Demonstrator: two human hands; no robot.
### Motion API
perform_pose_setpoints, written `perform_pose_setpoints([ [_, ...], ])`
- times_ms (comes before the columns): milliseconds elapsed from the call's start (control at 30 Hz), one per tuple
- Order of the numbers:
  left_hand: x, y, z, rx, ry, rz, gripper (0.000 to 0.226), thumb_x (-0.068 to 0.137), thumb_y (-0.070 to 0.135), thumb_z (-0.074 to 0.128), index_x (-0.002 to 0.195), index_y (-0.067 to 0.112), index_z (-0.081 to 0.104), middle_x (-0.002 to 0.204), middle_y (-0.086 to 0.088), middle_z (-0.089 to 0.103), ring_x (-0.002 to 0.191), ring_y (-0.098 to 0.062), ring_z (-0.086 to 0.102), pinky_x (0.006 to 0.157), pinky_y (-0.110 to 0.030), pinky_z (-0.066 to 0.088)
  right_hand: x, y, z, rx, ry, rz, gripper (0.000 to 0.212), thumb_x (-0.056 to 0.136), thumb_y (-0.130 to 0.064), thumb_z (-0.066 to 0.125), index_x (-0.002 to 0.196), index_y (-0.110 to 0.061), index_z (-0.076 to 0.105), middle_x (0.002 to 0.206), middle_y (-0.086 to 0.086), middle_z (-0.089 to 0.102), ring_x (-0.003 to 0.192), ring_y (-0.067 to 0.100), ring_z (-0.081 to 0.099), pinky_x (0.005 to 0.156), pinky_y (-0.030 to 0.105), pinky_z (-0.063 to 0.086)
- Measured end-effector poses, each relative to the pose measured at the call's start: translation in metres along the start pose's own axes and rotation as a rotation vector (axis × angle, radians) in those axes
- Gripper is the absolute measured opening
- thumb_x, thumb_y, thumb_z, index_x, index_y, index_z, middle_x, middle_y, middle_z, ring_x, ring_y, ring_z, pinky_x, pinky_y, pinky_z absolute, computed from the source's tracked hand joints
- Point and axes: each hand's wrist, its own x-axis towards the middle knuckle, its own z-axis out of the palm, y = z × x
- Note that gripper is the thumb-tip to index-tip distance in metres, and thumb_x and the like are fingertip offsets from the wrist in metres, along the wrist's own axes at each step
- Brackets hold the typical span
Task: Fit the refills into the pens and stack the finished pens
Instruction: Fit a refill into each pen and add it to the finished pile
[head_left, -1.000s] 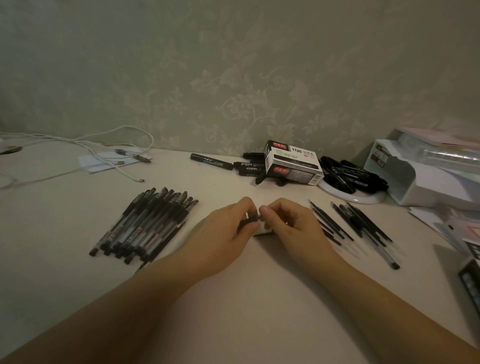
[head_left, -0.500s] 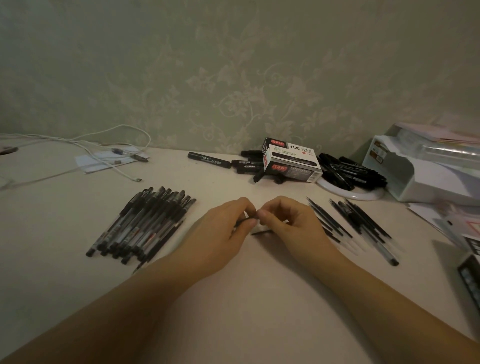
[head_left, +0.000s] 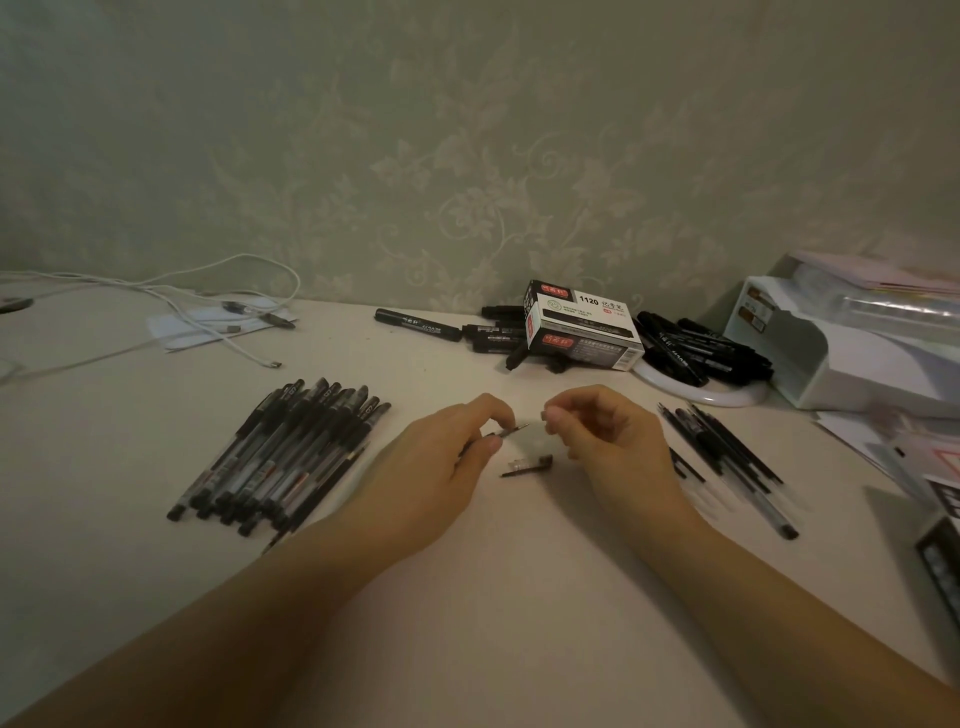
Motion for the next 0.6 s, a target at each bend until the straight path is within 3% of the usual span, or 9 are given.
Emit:
perform_pose_setpoints([
  [133, 0.0001, -0.0012, 0.0009, 0.018, 0.002, -0.025, 0.019, 0.100, 0.030, 0.044, 0.113, 0.041, 0.052, 0.075, 0.014, 0.051, 0.070, 0.001, 0.050, 0.058, -0.018, 0.036, 0.0035, 0.0001, -0.0089, -0.463, -0.039, -0.131, 0.009, 0.093, -0.017, 0.066, 0.095, -0.023, 0.072, 0.089, -0.013, 0.067, 0.086, 0.000, 0.059, 0.072, 0.005, 0.042],
  [233, 0.0001, -0.0012, 0.0002, 0.017, 0.001, -0.025, 0.023, 0.100, 0.029, 0.043, 0.117, 0.040, 0.054, 0.083, 0.012, 0.056, 0.080, -0.003, 0.053, 0.073, -0.031, 0.048, 0.0030, 0.0005, -0.0086, -0.592, -0.110, -0.155, 0.008, 0.093, -0.014, 0.065, 0.095, -0.016, 0.073, 0.088, -0.006, 0.067, 0.080, 0.001, 0.055, 0.069, 0.004, 0.038],
  [433, -0.0003, -0.0028, 0.0013, 0.018, -0.007, -0.026, 0.030, 0.100, 0.029, 0.043, 0.124, 0.041, 0.054, 0.096, 0.009, 0.060, 0.089, -0.006, 0.055, 0.081, -0.037, 0.049, 0.0019, 0.0005, -0.0057, -0.605, -0.135, -0.156, 0.010, 0.093, -0.016, 0.066, 0.099, -0.019, 0.073, 0.088, -0.007, 0.065, 0.080, 0.003, 0.055, 0.069, 0.009, 0.038],
  [600, 0.0003, -0.0006, 0.0008, -0.031, 0.012, -0.022, 0.034, 0.100, 0.026, 0.043, 0.128, 0.042, 0.054, 0.104, 0.006, 0.063, 0.093, -0.009, 0.057, 0.084, -0.035, 0.048, -0.0011, -0.0068, -0.0061, -0.437, -0.017, -0.137, 0.009, 0.095, -0.024, 0.062, 0.098, -0.030, 0.068, 0.087, -0.016, 0.064, 0.084, -0.006, 0.055, 0.070, 0.001, 0.040],
])
